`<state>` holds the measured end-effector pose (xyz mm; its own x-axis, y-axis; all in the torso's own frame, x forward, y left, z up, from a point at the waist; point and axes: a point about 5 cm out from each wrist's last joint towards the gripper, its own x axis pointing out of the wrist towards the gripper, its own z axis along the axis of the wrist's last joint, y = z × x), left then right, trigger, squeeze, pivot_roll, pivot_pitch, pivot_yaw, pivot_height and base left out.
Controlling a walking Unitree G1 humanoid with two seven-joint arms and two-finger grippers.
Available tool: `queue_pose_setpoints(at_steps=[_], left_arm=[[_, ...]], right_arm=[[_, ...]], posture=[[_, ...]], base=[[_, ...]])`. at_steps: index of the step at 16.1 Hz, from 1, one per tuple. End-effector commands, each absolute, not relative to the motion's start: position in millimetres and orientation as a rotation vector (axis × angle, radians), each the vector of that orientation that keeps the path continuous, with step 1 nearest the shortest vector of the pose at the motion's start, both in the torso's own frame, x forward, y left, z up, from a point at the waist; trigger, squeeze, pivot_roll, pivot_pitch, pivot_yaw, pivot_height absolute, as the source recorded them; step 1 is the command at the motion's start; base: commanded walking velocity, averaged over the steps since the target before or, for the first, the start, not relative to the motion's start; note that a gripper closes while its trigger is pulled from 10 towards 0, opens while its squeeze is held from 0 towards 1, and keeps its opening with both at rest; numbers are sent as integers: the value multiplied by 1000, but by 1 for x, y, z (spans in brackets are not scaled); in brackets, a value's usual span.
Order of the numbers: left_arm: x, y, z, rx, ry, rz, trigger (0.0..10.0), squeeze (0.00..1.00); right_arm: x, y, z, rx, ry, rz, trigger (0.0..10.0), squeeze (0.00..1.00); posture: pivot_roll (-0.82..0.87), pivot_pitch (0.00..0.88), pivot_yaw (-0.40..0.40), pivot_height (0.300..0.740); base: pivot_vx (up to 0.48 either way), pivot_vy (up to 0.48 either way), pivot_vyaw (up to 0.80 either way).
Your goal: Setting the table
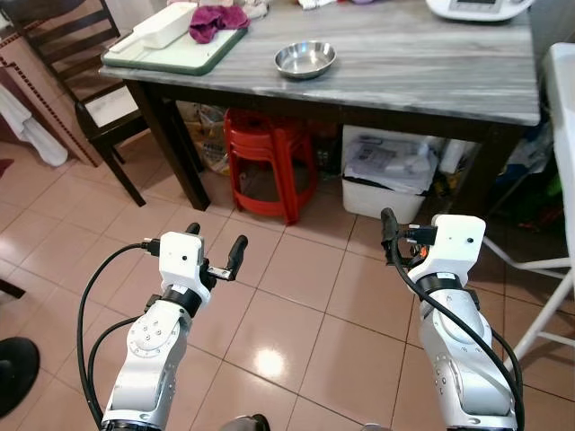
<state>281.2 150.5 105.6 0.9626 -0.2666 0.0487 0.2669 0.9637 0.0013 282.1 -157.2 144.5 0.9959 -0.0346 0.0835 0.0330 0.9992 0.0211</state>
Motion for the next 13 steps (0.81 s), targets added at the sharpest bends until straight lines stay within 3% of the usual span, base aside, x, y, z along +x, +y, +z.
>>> queue_pose_setpoints(at_steps=[1, 5, 12, 13], left_arm=[[279, 155, 104, -4, -39, -265, 10000, 0], [278, 154, 105, -7, -39, -267, 10000, 0], [281, 152, 108, -13, -48, -276, 10000, 0], [284, 149, 115, -21, -69, -281, 10000, 0]], right_arm=[[283, -151, 144, 18, -80, -10, 10000, 0], [282, -151, 144, 11, -81, -7, 10000, 0], [281, -151, 149, -14, -107, -8, 10000, 0], [282, -150, 157, -30, -141, -3, 10000, 0]], posture=[[-94, 149, 104, 740], [-97, 155, 106, 740], [-107, 155, 112, 740], [-109, 155, 113, 740]], base=[[0, -330, 0], [0, -335, -481], [0, -333, 0], [0, -330, -800]])
